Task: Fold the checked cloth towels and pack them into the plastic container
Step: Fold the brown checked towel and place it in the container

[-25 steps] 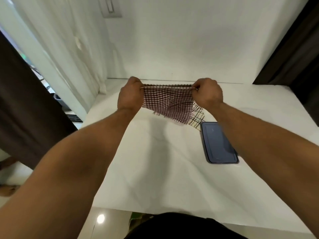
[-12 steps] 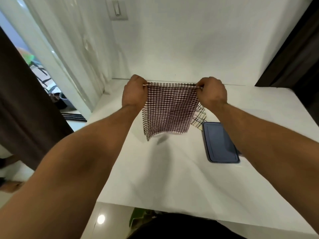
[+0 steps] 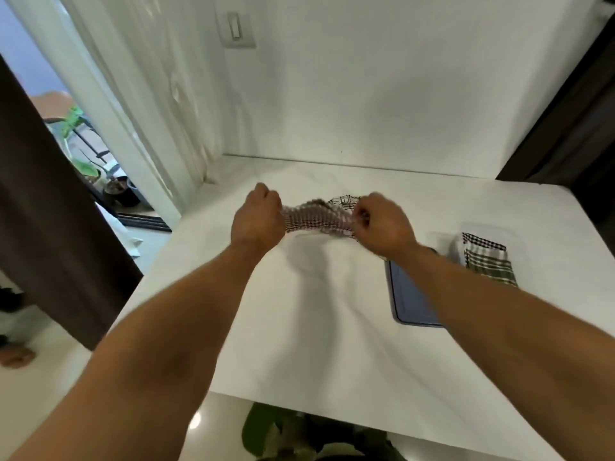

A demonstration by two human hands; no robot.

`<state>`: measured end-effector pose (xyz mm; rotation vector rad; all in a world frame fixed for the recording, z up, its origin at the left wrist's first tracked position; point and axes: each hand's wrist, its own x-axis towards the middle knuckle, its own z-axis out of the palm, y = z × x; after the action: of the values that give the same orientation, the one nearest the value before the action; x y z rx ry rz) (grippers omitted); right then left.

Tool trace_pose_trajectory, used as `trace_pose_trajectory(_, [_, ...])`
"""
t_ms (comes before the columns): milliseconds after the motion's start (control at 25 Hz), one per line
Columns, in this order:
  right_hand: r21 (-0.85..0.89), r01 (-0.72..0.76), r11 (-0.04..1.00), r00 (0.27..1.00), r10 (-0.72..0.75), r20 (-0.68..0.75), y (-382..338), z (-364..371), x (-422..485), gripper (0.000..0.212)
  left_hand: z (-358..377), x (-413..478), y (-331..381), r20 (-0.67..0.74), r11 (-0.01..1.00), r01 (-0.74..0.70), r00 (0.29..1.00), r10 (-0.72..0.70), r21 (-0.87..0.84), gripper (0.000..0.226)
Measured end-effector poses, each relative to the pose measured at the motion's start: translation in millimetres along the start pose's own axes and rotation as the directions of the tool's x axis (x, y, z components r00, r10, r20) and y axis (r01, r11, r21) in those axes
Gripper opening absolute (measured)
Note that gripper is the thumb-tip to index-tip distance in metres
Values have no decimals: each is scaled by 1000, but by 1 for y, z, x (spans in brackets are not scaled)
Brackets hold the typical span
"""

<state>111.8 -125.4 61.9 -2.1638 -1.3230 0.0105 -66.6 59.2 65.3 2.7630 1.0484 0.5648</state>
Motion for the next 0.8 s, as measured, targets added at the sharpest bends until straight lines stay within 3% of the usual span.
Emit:
trace_pose_trajectory(40, [-43,21,999,981,-12,194,8,16,-20,12,13,-21,-6,145,994,-33,989,17,108,23])
trace_pose_trajectory(120, [-141,40,989,863,37,504,17,48,-56,18,39,-60,-19,446,936,-238,889,103,258,30])
trace_pose_trajectory(200, [-228,-33,973,762,173,624,26,73,-90,17,61,-90,-27,620,907,-358,770,153,221,32])
trace_pose_trajectory(280, [-292,-111,950,692,284,663,27,93,-110,17,71,-99,-32,676,943,-309,722,145,127,34])
trace_pose_trajectory(360, [-344,-145,928,659,350,666,25,99,-121,18,74,-102,-34,681,964,-257,719,143,70,32])
trace_pose_trajectory(480, [-351,-191,917,743,369,559,20,104,-114,17,74,-92,-47,643,970,-237,751,151,49,31])
trace_pose_trajectory(560, [-344,-186,920,763,356,540,14,108,-107,19,77,-87,-57,679,974,-223,719,145,28,32])
trace_pose_trajectory(680, [-350,-185,918,714,370,595,12,120,-108,22,85,-89,-64,749,975,-222,649,130,24,35])
trace_pose_trajectory(800, [-326,-187,927,645,366,671,14,126,-101,24,88,-85,-69,745,984,-170,663,79,47,35])
